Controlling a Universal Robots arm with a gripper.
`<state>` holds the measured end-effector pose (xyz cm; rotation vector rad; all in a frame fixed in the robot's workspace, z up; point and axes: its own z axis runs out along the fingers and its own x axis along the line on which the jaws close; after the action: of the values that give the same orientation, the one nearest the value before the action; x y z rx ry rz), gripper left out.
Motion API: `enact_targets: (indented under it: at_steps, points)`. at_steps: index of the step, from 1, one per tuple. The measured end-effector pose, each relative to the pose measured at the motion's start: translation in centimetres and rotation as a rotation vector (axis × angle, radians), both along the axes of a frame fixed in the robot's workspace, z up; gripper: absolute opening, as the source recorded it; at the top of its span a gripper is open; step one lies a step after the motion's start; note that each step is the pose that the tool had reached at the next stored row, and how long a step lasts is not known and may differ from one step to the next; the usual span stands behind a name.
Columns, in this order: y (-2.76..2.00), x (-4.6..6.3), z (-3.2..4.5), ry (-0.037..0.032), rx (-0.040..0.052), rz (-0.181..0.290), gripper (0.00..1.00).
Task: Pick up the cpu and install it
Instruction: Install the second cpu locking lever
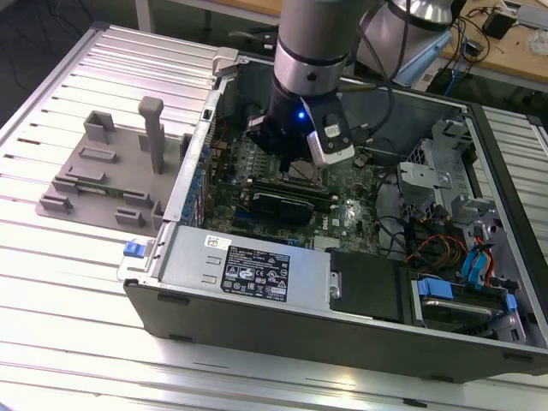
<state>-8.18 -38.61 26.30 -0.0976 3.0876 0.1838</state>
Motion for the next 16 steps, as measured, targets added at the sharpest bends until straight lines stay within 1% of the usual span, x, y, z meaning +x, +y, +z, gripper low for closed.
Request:
enact_targets:
  at_steps: [1, 2, 3, 6, 9, 12, 13, 16]
  points:
    - [0.0, 0.0, 0.5, 0.0, -0.0002, 0.0, 0.11]
    - [0.0, 0.0, 1.16, 0.0, -0.0005, 0.0, 0.11]
    - [0.0, 0.0, 1.46, 0.0001, -0.0007, 0.0, 0.11]
    - [-0.01, 0.2, 1.47, 0.0, -0.0008, 0.0, 0.11]
    - [-0.15, 0.8, 1.41, 0.0, -0.0006, -0.003, 0.11]
    - [-0.22, 1.7, 1.24, 0.0, -0.0006, -0.005, 0.11]
    - [-0.22, 2.0, 1.01, 0.0001, -0.0007, -0.005, 0.11]
    - [-0.22, 2.2, 0.3, 0.0, -0.0007, -0.008, 0.11]
